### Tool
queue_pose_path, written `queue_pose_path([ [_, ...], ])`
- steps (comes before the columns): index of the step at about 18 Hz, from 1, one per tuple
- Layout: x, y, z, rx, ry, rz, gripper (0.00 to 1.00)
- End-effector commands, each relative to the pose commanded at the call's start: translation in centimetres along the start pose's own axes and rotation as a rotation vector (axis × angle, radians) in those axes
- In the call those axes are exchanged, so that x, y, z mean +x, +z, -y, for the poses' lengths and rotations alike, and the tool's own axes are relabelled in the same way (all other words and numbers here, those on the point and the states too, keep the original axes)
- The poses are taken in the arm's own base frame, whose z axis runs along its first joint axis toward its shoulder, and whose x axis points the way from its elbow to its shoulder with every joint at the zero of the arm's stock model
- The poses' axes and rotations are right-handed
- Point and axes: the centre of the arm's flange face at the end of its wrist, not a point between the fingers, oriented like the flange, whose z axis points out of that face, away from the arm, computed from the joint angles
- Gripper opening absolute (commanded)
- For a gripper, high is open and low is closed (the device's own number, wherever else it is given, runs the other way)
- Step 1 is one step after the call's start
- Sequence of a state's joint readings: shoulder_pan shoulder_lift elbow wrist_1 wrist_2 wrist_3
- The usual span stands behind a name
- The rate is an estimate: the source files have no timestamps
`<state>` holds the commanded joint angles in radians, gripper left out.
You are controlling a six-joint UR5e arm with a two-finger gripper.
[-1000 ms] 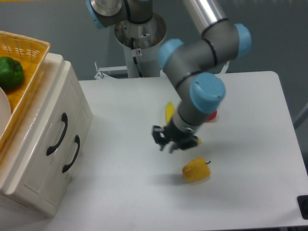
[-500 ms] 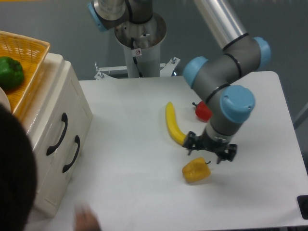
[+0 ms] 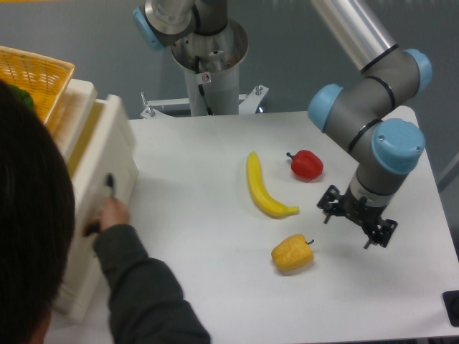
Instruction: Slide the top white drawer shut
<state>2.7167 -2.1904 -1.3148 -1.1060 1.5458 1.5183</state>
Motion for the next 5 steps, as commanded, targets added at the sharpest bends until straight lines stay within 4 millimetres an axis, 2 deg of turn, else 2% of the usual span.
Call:
queue_pose_path([
  [2, -1.2, 0.5, -1.0, -0.041, 0.029, 0.005, 1.0],
  [5, -2.2, 0.6, -1.1, -0.04, 0.034, 0.009, 1.0],
])
